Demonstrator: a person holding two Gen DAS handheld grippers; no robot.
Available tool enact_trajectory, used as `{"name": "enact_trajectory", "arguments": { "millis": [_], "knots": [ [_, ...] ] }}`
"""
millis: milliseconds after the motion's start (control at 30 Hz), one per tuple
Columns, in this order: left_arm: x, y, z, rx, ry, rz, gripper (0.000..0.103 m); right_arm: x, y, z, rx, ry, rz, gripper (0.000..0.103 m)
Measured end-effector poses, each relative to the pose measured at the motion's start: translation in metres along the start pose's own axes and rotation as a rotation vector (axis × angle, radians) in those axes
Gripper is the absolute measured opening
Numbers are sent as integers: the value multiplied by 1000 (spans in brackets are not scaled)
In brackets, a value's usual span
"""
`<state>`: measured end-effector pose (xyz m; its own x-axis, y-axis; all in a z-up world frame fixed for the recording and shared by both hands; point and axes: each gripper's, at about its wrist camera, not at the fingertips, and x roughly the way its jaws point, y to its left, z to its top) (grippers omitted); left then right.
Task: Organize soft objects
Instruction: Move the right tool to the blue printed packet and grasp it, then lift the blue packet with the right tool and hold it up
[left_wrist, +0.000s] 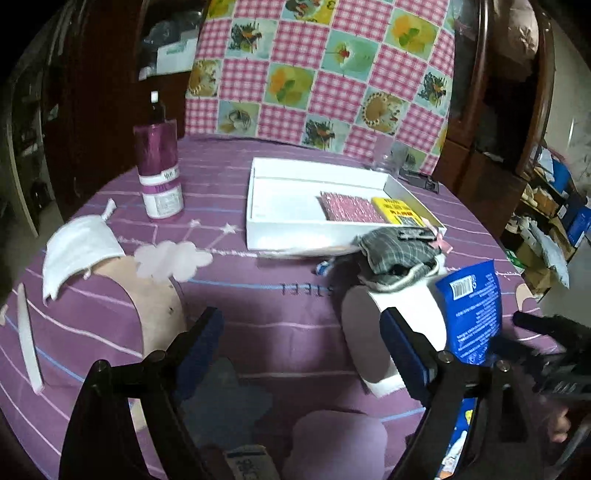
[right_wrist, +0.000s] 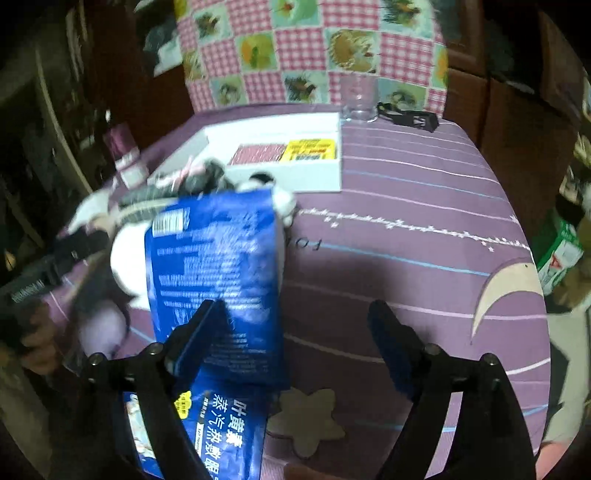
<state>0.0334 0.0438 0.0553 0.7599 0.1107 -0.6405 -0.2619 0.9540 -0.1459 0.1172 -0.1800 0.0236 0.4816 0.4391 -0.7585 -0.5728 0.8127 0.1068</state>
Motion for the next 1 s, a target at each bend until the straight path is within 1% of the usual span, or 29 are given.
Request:
{"name": "enact_trajectory", "arguments": {
  "millis": [67,133,200,233,267,300,467,667,1000],
  "knots": [
    [1,-2,-2,9,8,3,88,5,8,-3,-29,18,20,86],
    [3,-4,-5,20,10,18,88,11,12,-5,-52,42,11,96],
    [1,-6,-5,32,-1,29,88,19,13,-8,-64,79,5,103],
    [1,-7,-5,42,-6,37,88,26,14,-10,-73,115,10,103],
    [0,-9,-5,52,-12,45,88,26,20,-12,-113,100,-21,103],
    [0,-9,-5,59,-16,51,88,28,23,-14,-135,93,-23,103],
    [-1,-12,-6,95,-38,81,89,28,22,-14,-133,93,-14,103],
    [0,-10,-4,81,-32,82,92,28,23,-13,-130,93,-14,103],
    [0,-9,-4,90,-38,90,92,28,25,-13,-123,92,-21,103]
  ]
}}
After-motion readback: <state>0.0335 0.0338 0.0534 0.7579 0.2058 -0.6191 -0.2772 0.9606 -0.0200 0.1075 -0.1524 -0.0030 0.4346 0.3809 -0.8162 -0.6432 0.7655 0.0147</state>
